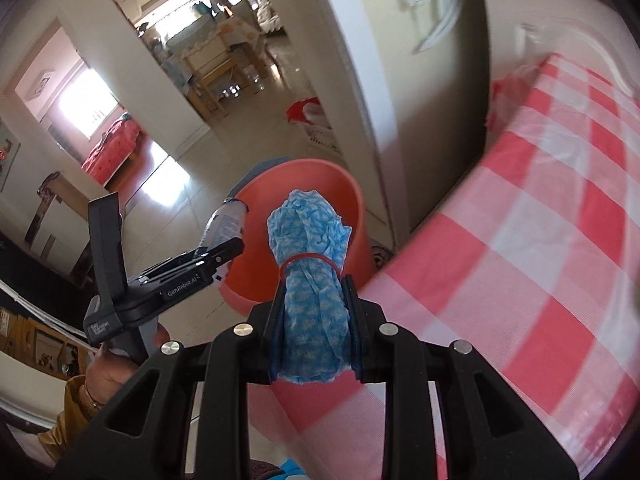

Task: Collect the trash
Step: 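Carry the bottle and cloth to the orange bucket and open both grippers, then return both tools to the table toward the wipes packet and sponge, then grasp the blue cow-print wipes packet with the left gripper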

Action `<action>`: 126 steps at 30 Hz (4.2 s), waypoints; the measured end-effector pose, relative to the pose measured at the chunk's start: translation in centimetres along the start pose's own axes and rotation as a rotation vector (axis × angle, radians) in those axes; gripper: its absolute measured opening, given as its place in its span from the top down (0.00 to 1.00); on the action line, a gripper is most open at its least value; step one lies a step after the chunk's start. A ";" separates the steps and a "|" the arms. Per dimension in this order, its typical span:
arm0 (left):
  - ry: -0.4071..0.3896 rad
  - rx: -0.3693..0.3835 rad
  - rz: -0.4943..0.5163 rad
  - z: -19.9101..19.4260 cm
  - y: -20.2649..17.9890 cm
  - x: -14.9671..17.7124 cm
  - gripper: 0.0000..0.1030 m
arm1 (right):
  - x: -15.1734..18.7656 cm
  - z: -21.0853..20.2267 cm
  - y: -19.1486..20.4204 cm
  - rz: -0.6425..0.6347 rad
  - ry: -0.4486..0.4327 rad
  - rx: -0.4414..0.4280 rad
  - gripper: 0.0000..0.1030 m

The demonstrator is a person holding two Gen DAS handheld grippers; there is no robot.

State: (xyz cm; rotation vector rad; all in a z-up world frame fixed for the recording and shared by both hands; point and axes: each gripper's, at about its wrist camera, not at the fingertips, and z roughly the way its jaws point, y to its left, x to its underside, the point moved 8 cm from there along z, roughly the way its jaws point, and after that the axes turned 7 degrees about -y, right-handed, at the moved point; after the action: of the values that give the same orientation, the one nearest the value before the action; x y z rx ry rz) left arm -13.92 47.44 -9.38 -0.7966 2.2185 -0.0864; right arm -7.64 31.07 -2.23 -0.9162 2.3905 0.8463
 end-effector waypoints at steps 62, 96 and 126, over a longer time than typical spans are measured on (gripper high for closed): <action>0.007 0.183 -0.031 -3.7 -8.7 0.3 0.09 | 3.1 -10.7 -6.2 0.141 -0.370 0.119 0.17; 0.100 0.326 0.367 -4.8 -31.8 7.2 0.09 | 12.6 -27.3 -23.4 0.597 -0.671 0.265 0.17; 0.107 0.286 0.580 0.7 -41.4 11.3 0.09 | 12.7 -25.9 -29.1 0.612 -0.550 0.293 0.19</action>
State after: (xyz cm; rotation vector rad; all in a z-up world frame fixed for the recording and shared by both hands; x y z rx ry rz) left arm 2.18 7.86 -4.83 0.0189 2.3802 -0.1587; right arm -0.32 -9.23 -2.31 0.1759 2.2055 0.7848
